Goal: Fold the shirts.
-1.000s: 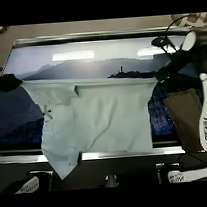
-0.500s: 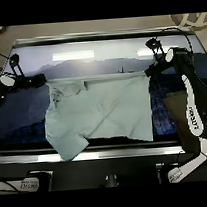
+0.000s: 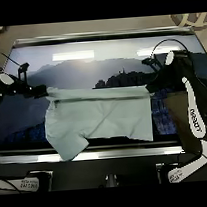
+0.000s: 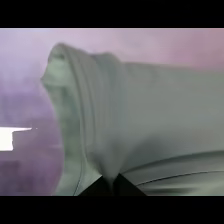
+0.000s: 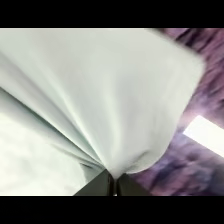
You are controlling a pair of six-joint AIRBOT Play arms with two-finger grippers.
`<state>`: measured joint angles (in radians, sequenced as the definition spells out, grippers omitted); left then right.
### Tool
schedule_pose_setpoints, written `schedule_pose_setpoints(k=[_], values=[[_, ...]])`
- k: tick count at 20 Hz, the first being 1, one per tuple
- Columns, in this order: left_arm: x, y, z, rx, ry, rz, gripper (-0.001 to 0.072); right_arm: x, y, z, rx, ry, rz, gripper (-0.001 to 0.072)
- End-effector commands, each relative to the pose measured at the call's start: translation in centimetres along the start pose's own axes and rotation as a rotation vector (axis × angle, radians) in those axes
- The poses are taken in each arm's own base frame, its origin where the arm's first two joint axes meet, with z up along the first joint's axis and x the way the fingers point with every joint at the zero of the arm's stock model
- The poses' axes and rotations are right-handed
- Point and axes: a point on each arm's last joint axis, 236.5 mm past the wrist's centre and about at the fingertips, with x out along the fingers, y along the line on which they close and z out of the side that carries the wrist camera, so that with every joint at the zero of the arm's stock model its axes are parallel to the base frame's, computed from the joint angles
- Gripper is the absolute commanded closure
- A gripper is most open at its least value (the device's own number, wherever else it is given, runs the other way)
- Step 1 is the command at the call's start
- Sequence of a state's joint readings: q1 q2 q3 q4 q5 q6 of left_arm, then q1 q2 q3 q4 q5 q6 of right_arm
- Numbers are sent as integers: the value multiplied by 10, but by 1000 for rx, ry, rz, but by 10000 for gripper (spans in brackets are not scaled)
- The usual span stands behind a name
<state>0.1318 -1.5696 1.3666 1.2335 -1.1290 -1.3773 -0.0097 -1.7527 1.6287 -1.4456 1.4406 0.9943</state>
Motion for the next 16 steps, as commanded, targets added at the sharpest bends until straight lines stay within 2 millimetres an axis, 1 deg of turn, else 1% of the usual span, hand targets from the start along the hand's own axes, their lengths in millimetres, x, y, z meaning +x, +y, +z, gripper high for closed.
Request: schedule_pose_setpoints(k=[1, 2, 3, 4, 5, 6, 7, 8, 9, 10, 11, 12, 13, 14, 16], values=[[11, 23, -50, -4, 178, 72, 676, 23, 43, -28, 13, 94, 179, 692], [16, 23, -56, -21, 191, 68, 676, 29, 54, -24, 28, 70, 228, 692], [22, 23, -62, -42, 211, 64, 676, 34, 61, -22, 42, 56, 255, 693], [25, 24, -67, -57, 227, 65, 674, 38, 62, -23, 68, 57, 258, 692], [28, 23, -67, -77, 230, 60, 655, 39, 60, -23, 84, 56, 249, 683], [26, 21, -64, -84, 222, 48, 502, 37, 57, -20, 91, 45, 239, 523], [21, 20, -59, -88, 213, 39, 330, 32, 54, -16, 86, 26, 222, 295], [11, 20, -54, -88, 205, 38, 301, 21, 52, -16, 73, 29, 206, 244], [-2, 21, -47, -89, 190, 38, 301, 8, 47, -18, 56, 30, 177, 233], [-16, 24, -42, -95, 176, 39, 302, -5, 44, -23, 32, 38, 145, 198], [-31, 27, -42, -105, 167, 40, 302, -16, 38, -33, 21, 57, 113, 198], [-42, 30, -47, -117, 169, 40, 302, -25, 39, -45, 29, 85, 125, 198], [-51, 31, -58, -131, 185, 39, 302, -30, 44, -54, 48, 101, 158, 200], [-56, 31, -77, -146, 221, 34, 302, -31, 50, -65, 66, 118, 197, 201], [-51, 28, -130, -178, 295, 24, 303, -22, 59, -93, 99, 159, 232, 202]])
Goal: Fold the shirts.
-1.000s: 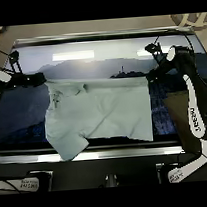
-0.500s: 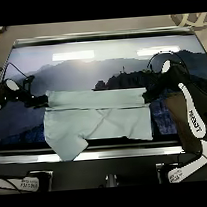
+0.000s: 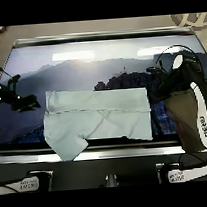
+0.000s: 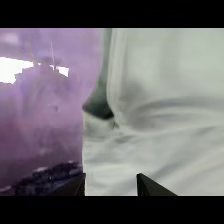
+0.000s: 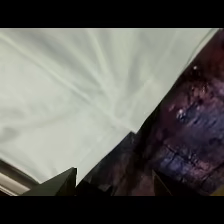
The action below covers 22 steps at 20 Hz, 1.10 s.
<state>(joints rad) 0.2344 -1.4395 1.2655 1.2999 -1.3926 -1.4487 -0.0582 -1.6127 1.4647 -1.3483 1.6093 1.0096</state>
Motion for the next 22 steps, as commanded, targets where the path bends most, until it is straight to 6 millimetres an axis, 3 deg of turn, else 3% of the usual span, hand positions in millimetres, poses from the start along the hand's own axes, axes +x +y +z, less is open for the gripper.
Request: schedule_pose_setpoints(k=[1, 3, 6, 11, 18, 19, 20, 21, 22], values=[[17, 5, -82, -48, 122, -18, 302, 11, 15, -48, 35, 80, 64, 203], [44, 3, -138, -71, 177, -40, 302, 28, 27, -68, 21, 96, 81, 205], [66, 4, -180, -79, 179, -41, 302, 40, 36, -85, 23, 98, 82, 221], [87, 3, -193, -117, 174, -60, 302, 45, 35, -86, 21, 90, 77, 220], [100, -5, -182, -178, 105, -105, 326, 48, 34, -87, 23, 92, 72, 212], [100, -6, -180, -186, 98, -113, 403, 52, 36, -92, 27, 108, 83, 204], [100, -7, -180, -186, 99, -115, 574, 60, 41, -102, 34, 126, 95, 183], [100, -7, -180, -178, 100, -116, 676, 69, 45, -111, 42, 140, 106, 164], [100, -7, -180, -178, 99, -115, 674, 78, 51, -121, 63, 150, 118, 162]])
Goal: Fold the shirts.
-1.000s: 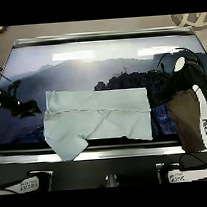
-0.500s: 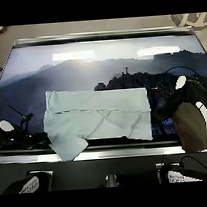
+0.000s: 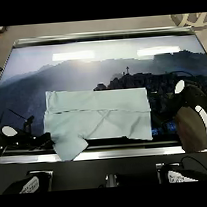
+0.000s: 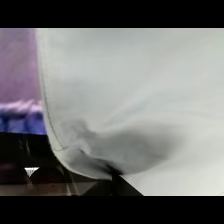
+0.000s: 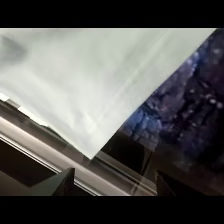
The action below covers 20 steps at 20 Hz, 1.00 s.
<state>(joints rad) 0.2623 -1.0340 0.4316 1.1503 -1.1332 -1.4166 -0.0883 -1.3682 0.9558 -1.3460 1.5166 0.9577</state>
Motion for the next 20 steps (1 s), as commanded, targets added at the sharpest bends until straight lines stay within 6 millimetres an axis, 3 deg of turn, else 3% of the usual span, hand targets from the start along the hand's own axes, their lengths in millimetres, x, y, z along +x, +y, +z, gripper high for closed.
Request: schedule_pose_setpoints(k=[1, 5, 10, 15, 16, 18, 19, 20], values=[[1, 1, 5, 1, -23, 3, 674, 27, 14, -20, 40, 15, 42, 162], [0, 1, 5, 4, -25, 4, 674, 52, 24, -26, 73, -9, 80, 137], [-2, 0, 5, 9, -35, 4, 674, 55, 36, -4, 120, -108, 139, 140], [-2, 0, 6, 8, -36, 4, 674, 70, 34, -7, 161, -114, 134, 167], [-2, 0, 6, 8, -36, 4, 674, 72, 33, -7, 164, -116, 133, 235], [-2, -1, 6, 6, -36, 0, 674, 72, 32, -5, 166, -127, 126, 464], [-2, -2, 6, 3, -38, -6, 674, 72, 29, -3, 169, -136, 118, 689], [-3, -3, 8, 5, -42, -7, 674, 71, 27, 0, 174, -148, 110, 694]])
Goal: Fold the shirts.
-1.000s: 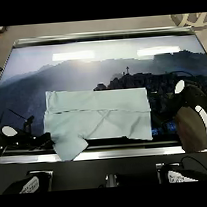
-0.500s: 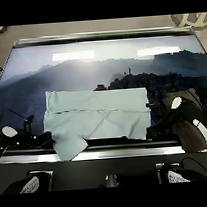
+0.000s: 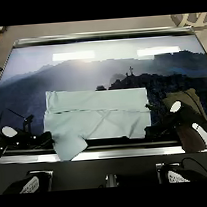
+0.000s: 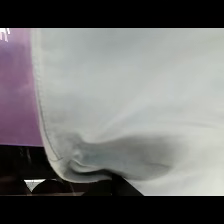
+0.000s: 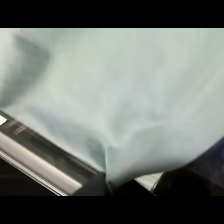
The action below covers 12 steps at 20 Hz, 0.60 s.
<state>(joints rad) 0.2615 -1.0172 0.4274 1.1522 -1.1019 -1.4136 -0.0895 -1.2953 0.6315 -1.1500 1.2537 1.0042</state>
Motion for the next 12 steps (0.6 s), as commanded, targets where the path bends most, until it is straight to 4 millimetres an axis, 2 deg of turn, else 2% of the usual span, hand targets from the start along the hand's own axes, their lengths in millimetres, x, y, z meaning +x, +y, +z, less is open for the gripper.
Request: schedule_pose_setpoints(k=[1, 3, 4, 6, 8, 10, 12], values=[[-5, -5, 5, 2, -11, -13, 674, -3, -6, 12, -2, -48, -31, 695], [-24, -14, 24, 52, -71, -17, 675, -18, -5, 25, -68, -76, -47, 696], [-42, -22, 38, 84, -117, -21, 675, -33, -2, 35, -118, -97, -54, 696], [-82, -40, 63, 140, -202, -29, 676, -71, 2, 61, -233, -155, -99, 696], [-112, -52, 88, 168, -272, -24, 676, -113, -13, 93, -240, -243, -228, 697], [-125, -64, 111, 171, -298, -47, 676, -140, -21, 124, -259, -309, -287, 698], [-123, -83, 134, 180, -281, -99, 676, -145, -31, 149, -263, -311, -291, 698]])
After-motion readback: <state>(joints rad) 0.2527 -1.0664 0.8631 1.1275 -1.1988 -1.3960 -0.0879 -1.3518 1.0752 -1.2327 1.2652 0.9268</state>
